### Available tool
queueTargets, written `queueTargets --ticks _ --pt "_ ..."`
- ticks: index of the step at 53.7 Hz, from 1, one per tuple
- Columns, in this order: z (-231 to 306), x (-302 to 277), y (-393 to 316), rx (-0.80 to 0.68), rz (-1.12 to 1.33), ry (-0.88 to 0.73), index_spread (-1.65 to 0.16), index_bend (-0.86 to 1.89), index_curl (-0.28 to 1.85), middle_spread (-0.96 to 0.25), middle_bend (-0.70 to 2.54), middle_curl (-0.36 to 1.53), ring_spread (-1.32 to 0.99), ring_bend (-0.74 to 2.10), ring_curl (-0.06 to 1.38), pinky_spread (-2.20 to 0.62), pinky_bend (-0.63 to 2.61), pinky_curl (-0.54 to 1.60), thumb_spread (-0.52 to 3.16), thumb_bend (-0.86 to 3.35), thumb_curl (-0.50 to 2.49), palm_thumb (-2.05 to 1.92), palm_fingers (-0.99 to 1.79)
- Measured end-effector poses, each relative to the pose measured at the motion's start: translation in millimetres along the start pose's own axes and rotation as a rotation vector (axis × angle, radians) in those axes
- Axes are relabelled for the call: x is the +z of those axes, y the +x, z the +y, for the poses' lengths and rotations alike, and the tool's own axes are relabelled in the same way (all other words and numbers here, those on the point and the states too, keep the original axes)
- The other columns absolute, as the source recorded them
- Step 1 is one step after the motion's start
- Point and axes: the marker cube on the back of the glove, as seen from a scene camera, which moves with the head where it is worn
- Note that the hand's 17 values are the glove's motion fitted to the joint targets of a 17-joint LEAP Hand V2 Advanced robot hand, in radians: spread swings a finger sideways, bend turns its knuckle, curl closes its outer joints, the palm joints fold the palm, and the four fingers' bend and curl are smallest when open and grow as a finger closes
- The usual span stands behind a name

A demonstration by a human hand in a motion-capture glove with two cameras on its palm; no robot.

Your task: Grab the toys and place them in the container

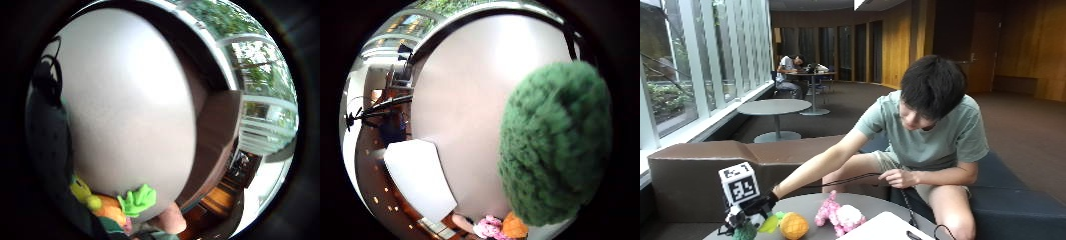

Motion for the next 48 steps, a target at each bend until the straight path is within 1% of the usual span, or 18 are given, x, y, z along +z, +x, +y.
queueTargets --ticks 1,3,4,5,6,9,14,19,24,27,33,37,42,48 --pt "3 -10 -1 -0.005 -0.003 0.007 -0.36 0.42 0.3 -0.24 0.6 0.33 -0.33 1.13 0.48 -0.36 1.2 0.42 1.08 0.25 0.61 0.78 1.07" --pt "9 -33 -4 -0.02 0.003 0.026 -0.38 0.49 0.32 -0.26 0.68 0.36 -0.36 1.16 0.5 -0.37 1.18 0.43 1.02 0.26 0.65 0.79 1.08" --pt "13 -45 -8 -0.03 0.011 0.037 -0.39 0.53 0.34 -0.27 0.71 0.38 -0.36 1.17 0.51 -0.38 1.19 0.44 0.99 0.27 0.66 0.8 1.08" --pt "17 -60 -12 -0.044 0.02 0.05 -0.39 0.5 0.34 -0.27 0.68 0.37 -0.37 1.15 0.51 -0.37 1.2 0.45 0.97 0.26 0.67 0.8 0.96" --pt "22 -77 -16 -0.06 0.028 0.065 -0.4 0.58 0.39 -0.28 0.77 0.42 -0.38 1.21 0.55 -0.39 1.2 0.47 0.94 0.27 0.69 0.8 1.05" --pt "39 -124 -29 -0.096 0.049 0.1 -0.43 0.65 0.42 -0.3 0.85 0.45 -0.41 1.24 0.57 -0.41 1.21 0.48 0.86 0.27 0.73 0.8 1.03" --pt "64 -179 -46 -0.125 0.033 0.145 -0.45 0.77 0.51 -0.32 0.98 0.54 -0.43 1.32 0.63 -0.43 1.25 0.53 0.73 0.27 0.8 0.79 0.96" --pt "106 -243 -69 -0.15 -0.002 0.203 -0.47 0.86 0.6 -0.33 1.07 0.6 -0.45 1.38 0.68 -0.45 1.29 0.58 0.61 0.28 0.87 0.78 0.87" --pt "148 -280 -88 -0.173 0.004 0.217 -0.48 0.94 0.69 -0.33 1.15 0.67 -0.46 1.43 0.72 -0.47 1.34 0.62 0.5 0.29 0.93 0.77 0.8" --pt "176 -306 -114 -0.232 0.027 0.246 -0.49 0.98 0.75 -0.33 1.19 0.7 -0.46 1.46 0.74 -0.47 1.37 0.65 0.44 0.29 0.96 0.76 0.76" --pt "209 -336 -168 -0.344 0.01 0.292 -0.49 1.04 0.85 -0.32 1.26 0.76 -0.46 1.52 0.78 -0.48 1.42 0.7 0.34 0.31 1.02 0.74 0.68" --pt "224 -343 -207 -0.386 -0.024 0.278 -0.5 1.08 0.91 -0.32 1.29 0.8 -0.45 1.56 0.8 -0.48 1.45 0.74 0.27 0.3 1.06 0.72 0.63" --pt "240 -338 -260 -0.439 -0.071 0.263 -0.5 1.1 0.98 -0.31 1.33 0.84 -0.45 1.59 0.82 -0.48 1.49 0.77 0.21 0.31 1.1 0.69 0.58" --pt "254 -318 -299 -0.477 -0.104 0.233 -0.49 1.12 1.05 -0.31 1.35 0.88 -0.44 1.63 0.84 -0.48 1.53 0.81 0.15 0.31 1.14 0.67 0.52"
